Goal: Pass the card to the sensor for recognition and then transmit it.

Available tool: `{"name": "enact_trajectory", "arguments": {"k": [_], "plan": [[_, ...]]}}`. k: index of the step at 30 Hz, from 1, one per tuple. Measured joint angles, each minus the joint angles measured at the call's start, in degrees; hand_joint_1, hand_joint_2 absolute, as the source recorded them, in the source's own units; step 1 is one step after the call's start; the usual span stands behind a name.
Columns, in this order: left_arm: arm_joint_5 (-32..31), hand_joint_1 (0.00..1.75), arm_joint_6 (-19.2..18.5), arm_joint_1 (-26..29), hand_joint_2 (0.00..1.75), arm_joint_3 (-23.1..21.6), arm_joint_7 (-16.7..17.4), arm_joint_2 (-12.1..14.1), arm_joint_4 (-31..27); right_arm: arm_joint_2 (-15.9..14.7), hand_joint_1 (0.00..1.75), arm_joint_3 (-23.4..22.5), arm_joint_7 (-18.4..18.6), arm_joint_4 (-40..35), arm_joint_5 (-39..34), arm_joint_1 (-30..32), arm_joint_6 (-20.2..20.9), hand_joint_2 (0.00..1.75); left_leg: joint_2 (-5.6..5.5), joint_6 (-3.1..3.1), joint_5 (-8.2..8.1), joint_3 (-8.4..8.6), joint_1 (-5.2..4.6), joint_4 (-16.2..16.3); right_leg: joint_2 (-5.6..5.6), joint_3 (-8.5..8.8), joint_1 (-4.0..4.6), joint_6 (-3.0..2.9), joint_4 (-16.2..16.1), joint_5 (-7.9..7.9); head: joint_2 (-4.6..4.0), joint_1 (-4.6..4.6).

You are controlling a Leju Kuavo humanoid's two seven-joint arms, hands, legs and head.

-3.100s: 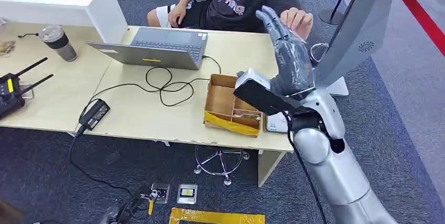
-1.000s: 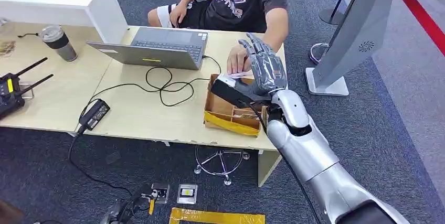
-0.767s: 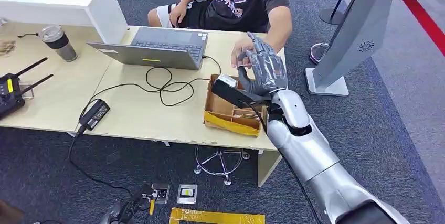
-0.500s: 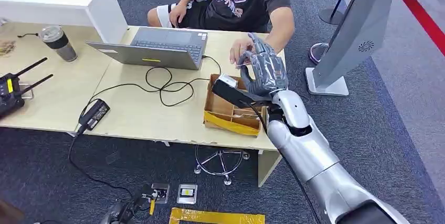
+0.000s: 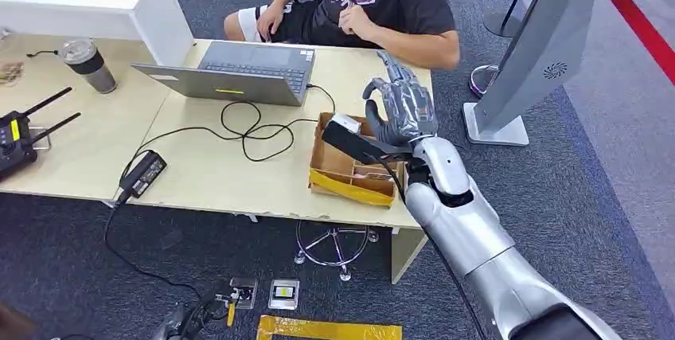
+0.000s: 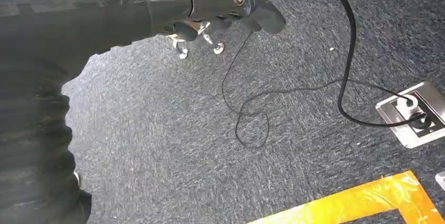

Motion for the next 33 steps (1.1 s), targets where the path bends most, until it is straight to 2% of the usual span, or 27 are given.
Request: {"name": "enact_trajectory", "arguments": {"k": [2, 4, 7, 11, 19, 33], "plan": [[0.2, 0.00, 0.0, 0.0, 1.75, 0.0, 0.0, 0.0, 0.0, 0.0, 1.73, 0.0, 0.0, 0.0, 0.0, 0.2, 0.1, 1.75, 0.00, 0.00, 0.00, 0.00, 0.00, 0.0, 0.00, 0.00, 0.00, 0.00, 0.0, 0.00, 0.02, 0.00], [0.4, 0.00, 0.2, 0.0, 1.75, 0.0, 0.0, 0.0, 0.0, 0.0, 1.68, 0.0, 0.4, 0.1, 0.0, 0.3, 0.1, 1.75, 0.00, 0.00, 0.00, 0.00, 0.00, 0.0, 0.00, -0.01, 0.00, 0.00, 0.0, 0.00, 0.02, 0.00], [0.5, 0.00, 0.2, 0.1, 1.75, 0.0, 0.0, 0.1, 0.0, -0.3, 1.75, -0.5, 0.9, 0.6, -0.2, 0.8, -0.1, 1.75, 0.00, 0.00, 0.00, 0.00, 0.00, 0.0, -0.01, 0.00, 0.00, 0.00, 0.0, 0.00, 0.00, 0.00], [0.5, 0.00, 0.2, 0.1, 1.75, 0.0, 0.0, 0.3, 0.0, -0.6, 1.75, -1.5, 1.2, 1.8, -1.2, 1.2, -0.6, 1.75, 0.01, 0.00, 0.00, 0.00, 0.00, 0.0, 0.01, -0.02, 0.00, 0.00, 0.0, 0.00, 0.00, -0.02], [0.7, 0.00, 0.4, 0.2, 1.75, 0.0, 0.0, 0.5, 0.0, -2.8, 1.75, -4.8, 1.4, 4.9, -3.7, 2.8, -4.0, 1.75, 0.04, 0.00, -0.01, -0.01, -0.01, 0.0, 0.03, -0.03, -0.01, 0.00, 0.0, 0.00, 0.02, -0.02], [0.7, 0.00, 0.7, 0.3, 1.75, 0.0, 0.0, 0.6, 0.0, -4.7, 1.75, -8.4, 1.4, 8.5, -4.4, 3.1, -5.1, 1.75, 0.04, 0.00, -0.01, -0.01, -0.01, 0.0, 0.02, -0.03, -0.01, 0.00, 0.0, 0.00, 0.00, -0.02]]}}
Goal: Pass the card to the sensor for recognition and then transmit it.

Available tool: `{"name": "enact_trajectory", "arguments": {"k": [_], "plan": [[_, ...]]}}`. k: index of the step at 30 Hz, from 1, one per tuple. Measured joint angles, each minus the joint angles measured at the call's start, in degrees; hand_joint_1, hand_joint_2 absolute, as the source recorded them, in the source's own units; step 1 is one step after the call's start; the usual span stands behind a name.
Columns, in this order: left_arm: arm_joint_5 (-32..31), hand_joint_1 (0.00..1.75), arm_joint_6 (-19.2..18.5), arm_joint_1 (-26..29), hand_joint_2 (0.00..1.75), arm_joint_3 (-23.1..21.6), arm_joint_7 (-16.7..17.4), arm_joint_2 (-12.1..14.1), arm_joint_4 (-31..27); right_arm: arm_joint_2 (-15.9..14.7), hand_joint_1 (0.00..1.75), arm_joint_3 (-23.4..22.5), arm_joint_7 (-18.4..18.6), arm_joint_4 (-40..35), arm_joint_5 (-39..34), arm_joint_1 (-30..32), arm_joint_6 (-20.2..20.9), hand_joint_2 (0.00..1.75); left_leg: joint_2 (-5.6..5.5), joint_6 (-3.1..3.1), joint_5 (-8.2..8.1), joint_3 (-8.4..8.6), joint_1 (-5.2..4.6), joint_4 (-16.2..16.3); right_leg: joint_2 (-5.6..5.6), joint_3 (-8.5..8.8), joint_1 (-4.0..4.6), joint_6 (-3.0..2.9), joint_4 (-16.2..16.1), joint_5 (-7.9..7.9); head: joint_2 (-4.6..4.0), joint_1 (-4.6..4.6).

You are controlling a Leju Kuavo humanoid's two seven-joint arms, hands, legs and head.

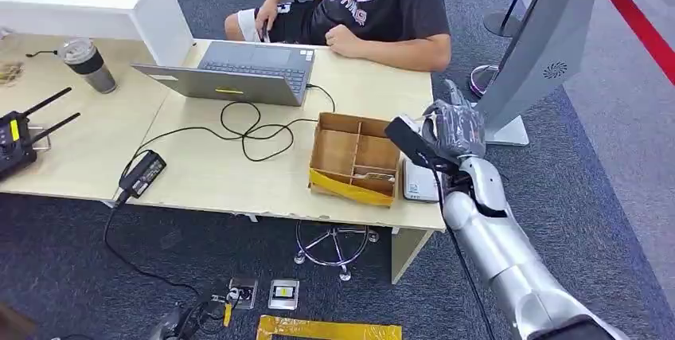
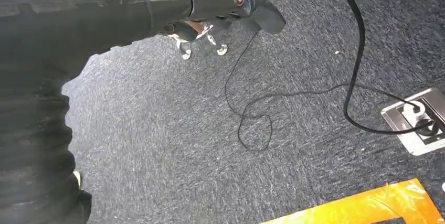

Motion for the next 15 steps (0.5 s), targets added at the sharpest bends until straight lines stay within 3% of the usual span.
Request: {"name": "enact_trajectory", "arguments": {"k": [15], "plan": [[0.0, 0.00, 0.0, 0.0, 1.75, 0.0, 0.0, 0.0, 0.0, -0.1, 1.75, 0.0, -0.3, 2.3, 1.1, 1.0, 0.0, 1.75, -0.01, 0.00, 0.00, -0.01, 0.00, 0.0, -0.01, 0.01, 0.00, 0.00, 0.0, 0.00, 0.02, 0.00]]}}
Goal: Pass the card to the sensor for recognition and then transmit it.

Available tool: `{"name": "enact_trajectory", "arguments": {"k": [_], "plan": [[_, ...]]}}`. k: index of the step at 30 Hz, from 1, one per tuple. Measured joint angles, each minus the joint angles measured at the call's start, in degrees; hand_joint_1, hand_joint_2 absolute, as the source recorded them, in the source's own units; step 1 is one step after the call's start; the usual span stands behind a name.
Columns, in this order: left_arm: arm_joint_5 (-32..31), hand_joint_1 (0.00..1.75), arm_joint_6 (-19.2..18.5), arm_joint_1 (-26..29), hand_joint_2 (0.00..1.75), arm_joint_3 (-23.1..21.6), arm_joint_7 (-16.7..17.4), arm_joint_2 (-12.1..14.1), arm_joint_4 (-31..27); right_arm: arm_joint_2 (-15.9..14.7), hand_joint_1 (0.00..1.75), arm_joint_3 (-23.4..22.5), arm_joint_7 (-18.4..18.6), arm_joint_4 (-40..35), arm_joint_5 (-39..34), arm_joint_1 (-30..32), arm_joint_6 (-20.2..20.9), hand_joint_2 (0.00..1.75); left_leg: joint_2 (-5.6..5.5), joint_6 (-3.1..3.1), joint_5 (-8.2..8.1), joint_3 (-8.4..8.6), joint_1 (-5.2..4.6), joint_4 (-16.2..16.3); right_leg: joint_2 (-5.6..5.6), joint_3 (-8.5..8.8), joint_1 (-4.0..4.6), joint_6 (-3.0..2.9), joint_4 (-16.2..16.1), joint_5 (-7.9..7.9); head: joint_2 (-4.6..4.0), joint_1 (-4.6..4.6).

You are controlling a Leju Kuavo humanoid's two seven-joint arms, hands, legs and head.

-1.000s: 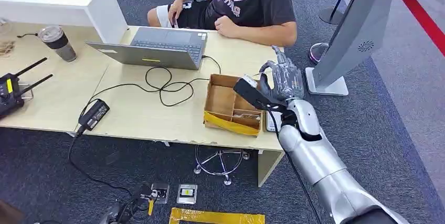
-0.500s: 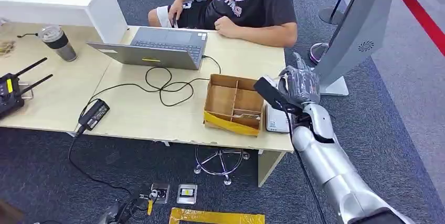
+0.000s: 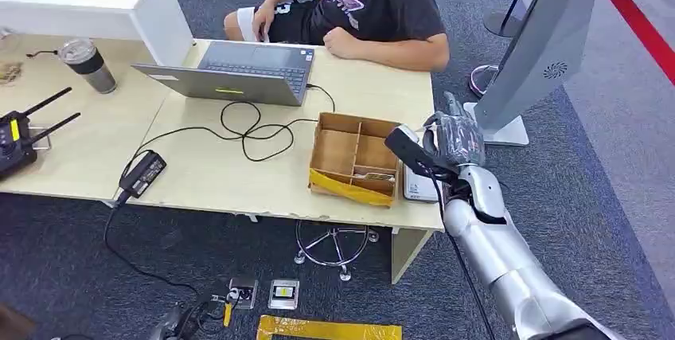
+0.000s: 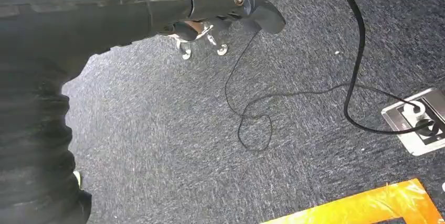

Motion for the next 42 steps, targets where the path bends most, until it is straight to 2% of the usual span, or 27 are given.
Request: {"name": "enact_trajectory", "arguments": {"k": [23, 42], "plan": [[0.0, 0.00, 0.0, 0.0, 1.75, 0.0, 0.0, 0.0, 0.0, 2.8, 1.75, 0.3, -0.3, 2.1, 2.1, 4.0, 0.6, 1.75, 0.00, 0.00, 0.00, 0.00, 0.00, 0.0, -0.01, 0.02, 0.00, 0.00, 0.0, 0.00, -0.02, 0.02], [-0.1, 0.00, 0.0, 0.0, 1.75, 0.0, 0.0, 0.0, 0.0, 1.8, 1.75, 0.0, 1.1, 3.6, -0.2, 3.7, -1.1, 1.75, 0.00, 0.00, 0.00, 0.01, 0.00, 0.0, 0.00, 0.00, 0.00, 0.00, 0.0, 0.00, 0.00, 0.02]]}}
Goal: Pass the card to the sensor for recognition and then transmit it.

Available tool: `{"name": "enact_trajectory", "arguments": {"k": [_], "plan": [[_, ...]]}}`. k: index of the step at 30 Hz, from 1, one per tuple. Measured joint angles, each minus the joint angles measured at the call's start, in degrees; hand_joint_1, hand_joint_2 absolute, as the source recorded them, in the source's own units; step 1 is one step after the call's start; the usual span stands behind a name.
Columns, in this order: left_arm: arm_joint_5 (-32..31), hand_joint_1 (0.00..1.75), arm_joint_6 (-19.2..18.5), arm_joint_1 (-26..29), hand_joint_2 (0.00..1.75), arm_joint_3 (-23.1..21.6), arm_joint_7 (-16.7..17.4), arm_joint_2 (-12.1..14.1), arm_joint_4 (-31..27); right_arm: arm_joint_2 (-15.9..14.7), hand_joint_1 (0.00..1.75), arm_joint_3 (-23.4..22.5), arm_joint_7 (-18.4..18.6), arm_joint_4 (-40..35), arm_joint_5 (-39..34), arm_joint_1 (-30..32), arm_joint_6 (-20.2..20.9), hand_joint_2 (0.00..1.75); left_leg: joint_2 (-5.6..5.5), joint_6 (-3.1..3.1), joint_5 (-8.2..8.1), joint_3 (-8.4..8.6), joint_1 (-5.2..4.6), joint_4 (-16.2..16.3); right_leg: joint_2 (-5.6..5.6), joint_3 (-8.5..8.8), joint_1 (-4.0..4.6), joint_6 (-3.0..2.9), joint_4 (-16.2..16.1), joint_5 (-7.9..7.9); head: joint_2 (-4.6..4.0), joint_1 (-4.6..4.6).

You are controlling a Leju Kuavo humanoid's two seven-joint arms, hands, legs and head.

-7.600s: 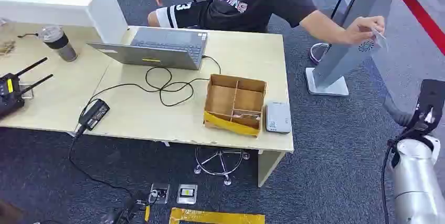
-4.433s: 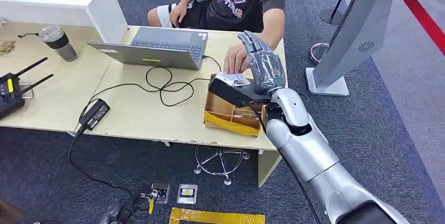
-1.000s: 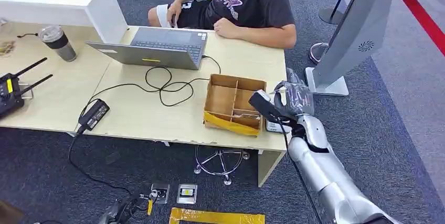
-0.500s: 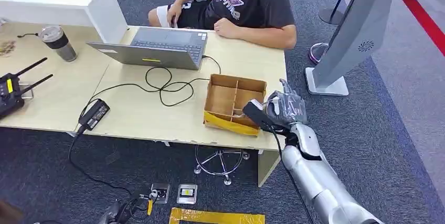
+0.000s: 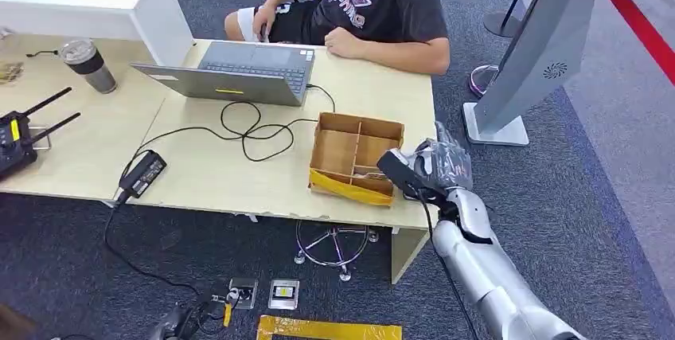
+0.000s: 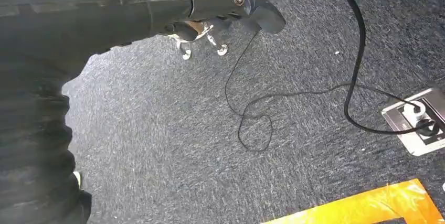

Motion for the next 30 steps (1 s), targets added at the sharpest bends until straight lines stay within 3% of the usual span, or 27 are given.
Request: {"name": "enact_trajectory", "arguments": {"k": [30], "plan": [[0.3, 0.00, 0.1, 0.0, 1.75, 0.0, 0.0, 0.0, 0.0, -0.6, 1.75, -0.5, 0.1, 1.4, 1.2, 0.6, 1.4, 1.75, 0.00, 0.00, 0.00, -0.01, 0.00, 0.0, 0.00, 0.00, 0.01, 0.00, 0.0, 0.00, -0.02, -0.02]]}}
